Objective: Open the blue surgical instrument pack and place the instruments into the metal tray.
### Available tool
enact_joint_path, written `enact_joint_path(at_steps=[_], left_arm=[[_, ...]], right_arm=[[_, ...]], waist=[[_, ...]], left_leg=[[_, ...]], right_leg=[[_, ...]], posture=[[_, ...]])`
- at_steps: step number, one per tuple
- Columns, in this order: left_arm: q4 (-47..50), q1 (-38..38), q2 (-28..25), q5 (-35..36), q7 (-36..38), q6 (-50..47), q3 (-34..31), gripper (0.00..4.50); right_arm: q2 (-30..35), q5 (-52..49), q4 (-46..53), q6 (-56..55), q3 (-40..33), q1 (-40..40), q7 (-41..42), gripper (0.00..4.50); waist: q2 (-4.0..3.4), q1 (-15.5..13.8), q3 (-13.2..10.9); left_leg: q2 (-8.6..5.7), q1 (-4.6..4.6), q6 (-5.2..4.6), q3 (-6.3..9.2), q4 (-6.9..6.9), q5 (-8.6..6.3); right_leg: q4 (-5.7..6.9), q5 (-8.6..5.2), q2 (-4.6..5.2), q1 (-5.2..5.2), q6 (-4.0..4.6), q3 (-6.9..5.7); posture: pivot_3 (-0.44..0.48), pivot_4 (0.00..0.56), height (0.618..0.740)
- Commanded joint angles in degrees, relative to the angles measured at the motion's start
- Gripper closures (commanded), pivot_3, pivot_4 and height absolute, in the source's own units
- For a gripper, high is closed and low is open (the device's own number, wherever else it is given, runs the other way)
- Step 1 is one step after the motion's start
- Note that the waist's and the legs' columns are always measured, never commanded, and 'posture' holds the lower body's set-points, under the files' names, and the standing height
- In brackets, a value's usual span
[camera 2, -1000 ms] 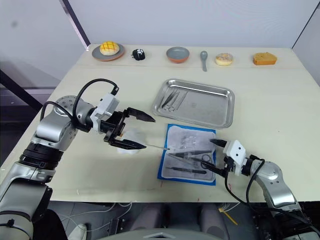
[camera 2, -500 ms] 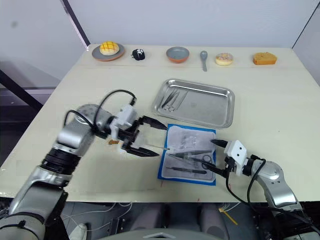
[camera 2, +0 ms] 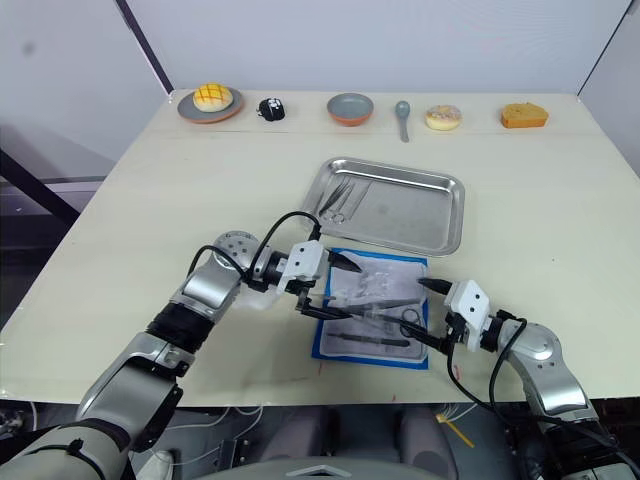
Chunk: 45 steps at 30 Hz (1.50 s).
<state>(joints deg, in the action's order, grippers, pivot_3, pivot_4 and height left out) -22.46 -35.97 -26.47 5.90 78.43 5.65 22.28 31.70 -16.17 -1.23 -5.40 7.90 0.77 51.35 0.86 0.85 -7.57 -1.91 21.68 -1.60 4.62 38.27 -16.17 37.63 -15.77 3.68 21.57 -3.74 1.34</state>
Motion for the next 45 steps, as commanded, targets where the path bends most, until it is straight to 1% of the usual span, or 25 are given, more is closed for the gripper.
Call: enact_joint_path(at_steps=[1,3,6,11,21,27,31,40,45], left_arm=[[-2.8,-1.9,1.8,-1.6,-0.9,3.1,0.2,0.03],[-4.9,-2.6,2.5,-2.7,-1.2,4.6,0.2,0.03],[-6.8,-3.4,3.8,-2.3,-1.7,3.7,-0.8,0.03],[-8.2,-4.1,4.6,-1.5,-1.3,3.2,-1.7,0.03],[-4.4,-2.5,3.7,3.7,5.7,-1.2,-3.4,0.03],[-7.7,-4.4,5.2,1.2,0.7,0.2,-4.1,0.03],[-8.3,-5.0,5.4,0.6,-0.1,0.4,-4.0,0.03],[-12.4,-7.0,5.3,-3.4,-1.7,3.7,-2.8,0.03],[-14.3,-8.9,6.3,-5.0,-1.8,3.6,-2.2,0.03]], right_arm=[[0.3,5.2,-5.6,2.1,2.5,2.0,-0.9,0.00],[0.3,5.3,-5.5,2.0,2.5,2.2,-1.0,0.00],[0.4,5.3,-5.5,1.9,2.5,2.5,-1.2,0.00],[0.5,5.4,-5.3,2.0,2.6,2.5,-1.3,0.00],[0.5,5.5,-5.6,1.7,2.7,2.4,-1.4,0.00],[0.3,5.6,-6.1,1.5,2.9,1.9,-1.4,0.00],[0.2,5.7,-6.3,1.3,2.9,1.8,-1.5,0.00],[0.0,5.9,-6.6,1.1,2.9,1.6,-1.7,0.00],[-0.2,6.0,-6.8,0.9,3.0,1.3,-1.8,0.00]], waist=[[0.00,0.0,0.0],[0.00,0.0,0.0],[0.00,0.0,0.0],[0.00,-0.1,0.0],[0.00,0.0,0.0],[0.01,0.0,0.0],[0.00,0.0,0.0],[0.01,0.0,0.0],[0.02,0.0,0.0]], left_leg=[[0.00,0.00,0.00,0.00,0.00,0.00],[0.00,0.00,0.00,0.00,0.01,0.00],[0.00,0.00,0.00,0.00,0.01,0.00],[-0.01,0.00,0.00,0.00,0.02,0.00],[0.00,0.00,0.00,0.00,0.03,0.00],[-0.01,0.00,0.00,0.00,0.03,0.00],[0.00,0.00,0.00,0.00,0.03,0.00],[-0.01,-0.01,0.00,0.00,0.03,0.00],[-0.01,-0.02,0.00,-0.01,0.04,0.00]], right_leg=[[0.00,0.00,0.00,0.00,0.00,0.00],[0.00,0.00,0.00,0.00,0.00,0.00],[0.01,0.00,0.00,0.00,0.00,0.00],[0.02,0.00,0.00,-0.01,0.00,0.00],[0.03,0.00,0.00,0.00,0.00,0.00],[0.02,0.00,0.00,-0.01,0.00,-0.01],[0.04,0.00,-0.01,0.00,0.00,0.00],[0.04,0.00,-0.02,0.00,0.00,0.00],[0.05,0.00,-0.03,-0.01,0.00,0.00]], posture=[[0.000,0.150,0.740],[0.000,0.150,0.740],[0.000,0.150,0.740],[0.000,0.150,0.740],[0.000,0.150,0.740],[0.000,0.150,0.740],[0.000,0.150,0.740],[0.000,0.150,0.740],[0.000,0.150,0.740]])
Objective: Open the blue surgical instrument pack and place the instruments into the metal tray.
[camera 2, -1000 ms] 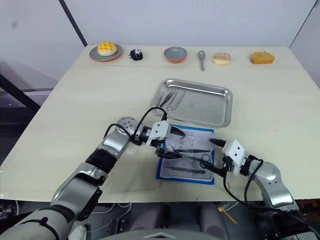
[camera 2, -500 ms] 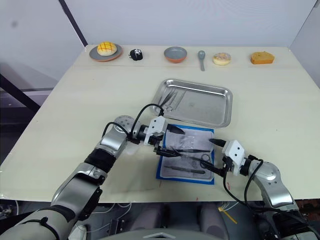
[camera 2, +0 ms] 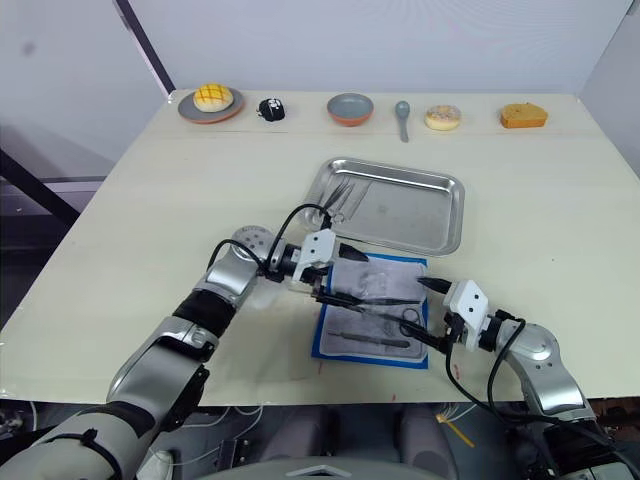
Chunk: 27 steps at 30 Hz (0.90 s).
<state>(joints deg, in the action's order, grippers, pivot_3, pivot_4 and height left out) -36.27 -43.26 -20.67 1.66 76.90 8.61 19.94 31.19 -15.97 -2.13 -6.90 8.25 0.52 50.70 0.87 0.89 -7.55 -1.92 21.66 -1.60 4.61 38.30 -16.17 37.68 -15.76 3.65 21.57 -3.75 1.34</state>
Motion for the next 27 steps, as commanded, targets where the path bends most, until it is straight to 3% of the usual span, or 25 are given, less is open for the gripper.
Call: enact_joint_path(at_steps=[1,13,27], left_arm=[[-0.7,-1.9,0.6,-0.9,0.3,0.6,0.3,0.03],[-2.0,-4.9,-0.6,-3.5,7.3,1.8,2.9,0.03],[0.4,-1.5,0.0,-6.0,2.6,-0.2,3.9,0.03]], right_arm=[[0.3,5.8,-5.9,2.4,2.6,1.6,-1.1,0.00],[0.0,5.9,-6.5,2.0,2.8,1.3,-1.5,0.00],[-0.1,6.0,-6.2,1.8,2.6,1.8,-1.7,0.00]], waist=[[0.00,0.0,0.0],[0.00,0.2,0.0],[0.01,0.2,0.0]], left_leg=[[0.00,0.00,0.00,0.00,0.00,0.00],[0.01,-0.01,0.00,0.00,0.00,0.00],[0.03,-0.02,0.00,0.01,0.00,0.00]], right_leg=[[0.01,0.00,0.00,0.00,0.00,0.00],[0.03,0.00,-0.04,0.00,0.00,0.01],[0.05,0.00,-0.05,0.00,0.00,0.02]], posture=[[0.000,0.150,0.740],[0.000,0.150,0.740],[0.000,0.150,0.740]])
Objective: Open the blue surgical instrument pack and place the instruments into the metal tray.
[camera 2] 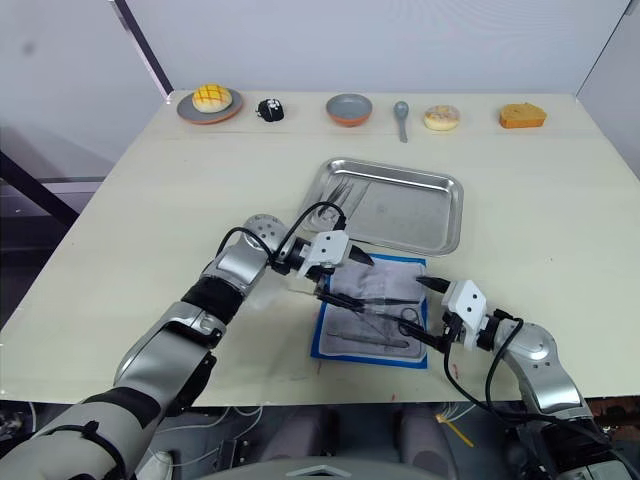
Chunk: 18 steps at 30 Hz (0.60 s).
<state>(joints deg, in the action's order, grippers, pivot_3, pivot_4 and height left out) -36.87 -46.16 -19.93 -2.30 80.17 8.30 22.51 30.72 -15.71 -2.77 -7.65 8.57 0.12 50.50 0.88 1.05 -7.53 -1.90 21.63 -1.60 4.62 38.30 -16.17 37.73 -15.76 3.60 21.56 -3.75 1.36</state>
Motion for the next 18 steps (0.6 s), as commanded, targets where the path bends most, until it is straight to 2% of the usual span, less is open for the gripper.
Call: enact_joint_path(at_steps=[1,9,11,13,14,15,16,18], left_arm=[[1.4,1.6,-0.9,-2.0,-0.7,0.0,1.4,0.03],[4.4,3.6,-1.5,-1.2,-0.5,-1.4,1.4,0.03],[5.0,4.2,-1.6,-1.0,-0.5,-1.7,1.5,0.51],[5.6,4.9,-1.5,-0.4,-0.1,-1.8,1.5,1.42],[6.0,5.2,-1.5,-0.2,0.4,-1.6,1.5,1.42],[6.4,5.5,-1.6,0.1,0.8,-1.7,1.6,2.12],[6.7,5.8,-1.6,0.2,1.1,-1.8,1.6,2.30],[7.1,6.2,-1.8,0.2,1.9,-1.6,1.8,3.20]], right_arm=[[0.4,5.7,-5.6,2.6,2.4,2.2,-1.5,0.00],[0.4,5.8,-5.9,2.5,2.4,1.8,-1.4,0.00],[0.4,5.8,-5.8,2.6,2.5,1.8,-1.4,0.00],[0.5,5.8,-5.9,2.5,2.5,1.8,-1.4,0.00],[0.5,5.8,-5.9,2.5,2.4,1.8,-1.4,0.00],[0.5,5.8,-5.9,2.5,2.4,1.8,-1.4,0.00],[0.6,5.8,-5.9,2.5,2.4,1.8,-1.4,0.00],[0.6,5.8,-6.0,2.5,2.4,1.8,-1.4,0.00]], waist=[[0.01,0.0,0.0],[0.00,0.0,0.0],[-0.01,0.0,0.1],[-0.01,0.0,0.1],[-0.01,0.0,0.1],[0.00,-0.1,0.1],[-0.01,-0.1,0.1],[-0.01,-0.1,0.1]], left_leg=[[0.00,0.00,0.00,0.00,0.00,0.00],[0.01,-0.01,0.00,0.00,0.00,0.00],[0.01,-0.01,0.00,0.00,0.00,0.00],[0.01,-0.01,0.00,0.00,0.00,0.00],[0.01,-0.01,0.00,-0.01,0.00,0.00],[0.01,-0.01,0.00,0.00,0.00,0.00],[0.01,-0.01,0.00,0.00,0.00,0.00],[0.01,-0.01,0.00,-0.01,0.00,0.00]], right_leg=[[0.00,0.00,0.00,0.00,0.00,0.00],[0.00,0.00,0.00,0.00,0.00,0.01],[0.00,0.00,0.00,0.00,0.00,0.01],[0.00,0.00,0.00,0.00,0.00,0.02],[0.00,0.00,0.00,0.00,0.00,0.02],[0.00,0.00,0.00,0.00,0.00,0.01],[0.00,0.00,0.00,0.00,0.00,0.01],[0.00,0.00,0.01,-0.01,0.00,0.02]], posture=[[0.000,0.150,0.740],[0.000,0.150,0.740],[0.000,0.150,0.740],[0.000,0.150,0.740],[0.000,0.150,0.740],[0.000,0.150,0.740],[0.000,0.150,0.740],[0.000,0.150,0.740]])
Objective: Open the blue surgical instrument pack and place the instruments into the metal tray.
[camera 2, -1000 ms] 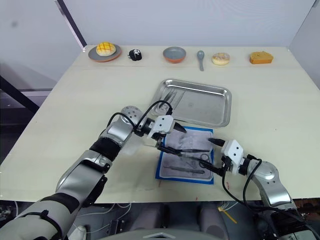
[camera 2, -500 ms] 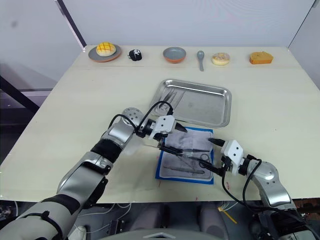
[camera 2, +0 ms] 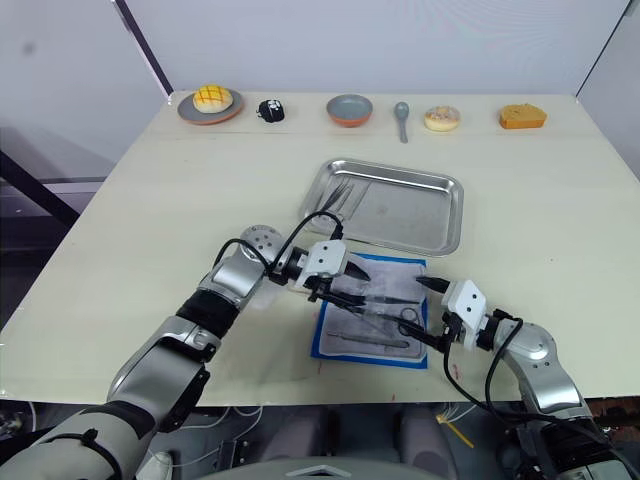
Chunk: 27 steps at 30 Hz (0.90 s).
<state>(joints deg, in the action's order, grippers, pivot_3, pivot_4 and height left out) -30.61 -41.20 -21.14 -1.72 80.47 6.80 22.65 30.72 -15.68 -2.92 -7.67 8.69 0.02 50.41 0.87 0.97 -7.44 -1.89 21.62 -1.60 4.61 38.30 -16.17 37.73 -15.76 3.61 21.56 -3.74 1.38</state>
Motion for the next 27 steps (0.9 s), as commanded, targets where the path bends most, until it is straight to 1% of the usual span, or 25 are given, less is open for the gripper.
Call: enact_joint_path(at_steps=[1,3,7,10,14,19,22,27], left_arm=[[0.9,1.3,-0.6,-0.4,1.6,0.0,1.6,3.71],[0.9,1.3,-0.6,-0.5,1.4,-0.2,1.5,4.46],[0.9,1.0,-0.3,-0.3,1.3,-0.6,1.2,4.46],[2.1,0.2,0.0,0.9,1.3,-3.1,0.3,4.46],[5.3,-0.6,-0.7,1.8,2.0,-7.8,0.0,4.46],[11.0,-1.2,-2.5,1.9,2.9,-16.5,0.3,4.46],[14.0,-1.6,-3.6,0.9,1.6,-20.7,0.7,4.46],[18.3,-1.8,-5.7,1.3,3.5,-25.0,1.6,4.46]], right_arm=[[0.6,5.7,-5.8,2.6,2.2,1.9,-1.3,0.00],[0.6,5.7,-5.7,2.6,2.2,1.9,-1.3,0.00],[0.7,5.6,-5.8,2.6,2.2,1.9,-1.3,0.00],[0.7,5.6,-6.0,2.5,2.1,1.8,-1.2,0.00],[0.7,5.6,-6.1,2.5,2.2,1.7,-1.1,0.00],[0.7,5.7,-6.1,2.5,2.3,1.7,-1.1,0.00],[0.6,5.7,-6.2,2.6,2.4,1.6,-1.2,0.00],[0.3,5.7,-6.4,2.5,2.6,1.4,-1.3,0.00]], waist=[[-0.01,0.0,0.0],[-0.01,0.0,0.0],[-0.01,0.0,0.0],[-0.01,0.0,0.0],[-0.01,0.0,0.0],[-0.01,0.1,0.0],[-0.01,0.1,0.0],[-0.02,0.1,0.0]], left_leg=[[0.00,0.00,0.00,0.00,0.00,0.00],[0.00,0.00,0.00,0.01,0.00,0.00],[0.00,0.00,0.00,0.00,0.00,0.00],[0.00,0.00,0.00,0.00,0.00,0.00],[0.00,0.01,0.00,0.00,0.00,0.00],[0.00,0.01,0.00,0.00,0.00,0.00],[0.00,0.01,0.00,0.00,0.00,0.00],[0.02,0.01,0.00,0.00,0.00,0.00]], right_leg=[[0.00,0.00,0.00,0.00,0.00,0.00],[0.00,0.00,0.00,0.00,0.00,-0.01],[0.00,0.00,0.00,0.00,0.00,0.00],[0.00,0.00,0.00,0.00,0.00,0.00],[0.01,0.00,-0.01,0.00,0.00,0.00],[0.02,0.00,-0.01,0.01,0.00,0.00],[0.02,0.00,-0.01,0.01,0.00,0.00],[0.02,0.00,-0.02,0.02,0.00,0.01]], posture=[[0.000,0.150,0.740],[0.000,0.150,0.740],[0.000,0.150,0.740],[0.000,0.150,0.740],[0.000,0.150,0.740],[0.000,0.150,0.740],[0.000,0.150,0.740],[0.000,0.150,0.740]])
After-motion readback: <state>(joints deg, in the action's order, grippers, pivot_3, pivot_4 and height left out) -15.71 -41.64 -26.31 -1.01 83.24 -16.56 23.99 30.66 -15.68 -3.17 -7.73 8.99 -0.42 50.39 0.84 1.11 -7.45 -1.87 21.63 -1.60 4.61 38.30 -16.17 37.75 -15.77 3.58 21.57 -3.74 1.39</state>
